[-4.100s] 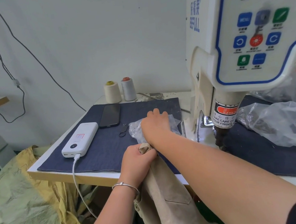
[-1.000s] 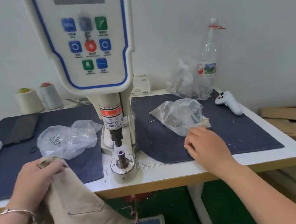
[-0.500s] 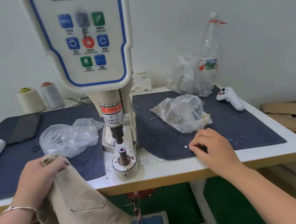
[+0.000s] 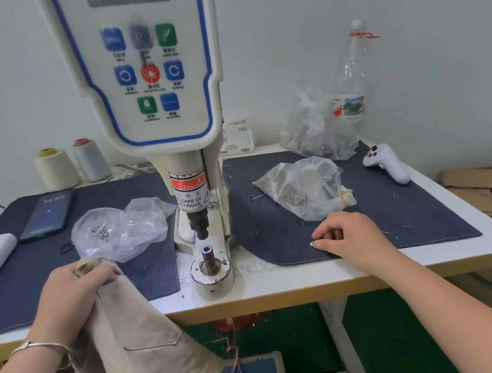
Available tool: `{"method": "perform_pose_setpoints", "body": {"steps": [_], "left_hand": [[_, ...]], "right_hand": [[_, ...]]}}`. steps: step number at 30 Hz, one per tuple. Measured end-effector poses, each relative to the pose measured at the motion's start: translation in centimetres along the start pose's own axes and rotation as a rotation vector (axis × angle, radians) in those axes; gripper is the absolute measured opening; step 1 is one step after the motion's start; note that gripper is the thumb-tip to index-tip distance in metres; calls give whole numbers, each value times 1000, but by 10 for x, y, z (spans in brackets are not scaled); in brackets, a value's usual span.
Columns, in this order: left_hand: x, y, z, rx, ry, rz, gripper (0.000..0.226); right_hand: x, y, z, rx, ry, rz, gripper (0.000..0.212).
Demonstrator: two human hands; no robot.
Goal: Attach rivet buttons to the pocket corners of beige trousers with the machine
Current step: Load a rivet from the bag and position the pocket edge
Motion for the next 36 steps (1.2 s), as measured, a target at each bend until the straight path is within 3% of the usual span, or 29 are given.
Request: {"method": "perform_pose_setpoints", "body": {"steps": [21, 26, 29, 36], "left_hand": [[-6, -9, -1, -29, -10, 8, 17], [-5, -7, -1, -45, -11, 33, 16], [-6, -9, -2, -48, -4, 32, 16], [-7, -10, -1, -48, -8, 40, 17]], "right_hand": [[5, 8, 2, -37, 41, 91, 20], [-10, 46, 5, 284, -54, 156, 13], [-19, 89, -8, 456, 21, 248, 9], [-11, 137, -46, 505, 151, 339, 2]]}}
Point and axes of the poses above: each hand's wrist, its own x-axis towards the middle knuckle, its own z-axis out of the back of the hand, y = z × x, the point moved 3 cm from there along x, towards the middle knuckle, and after that the axes turned 1 degree about y, right-handed, at the moved point
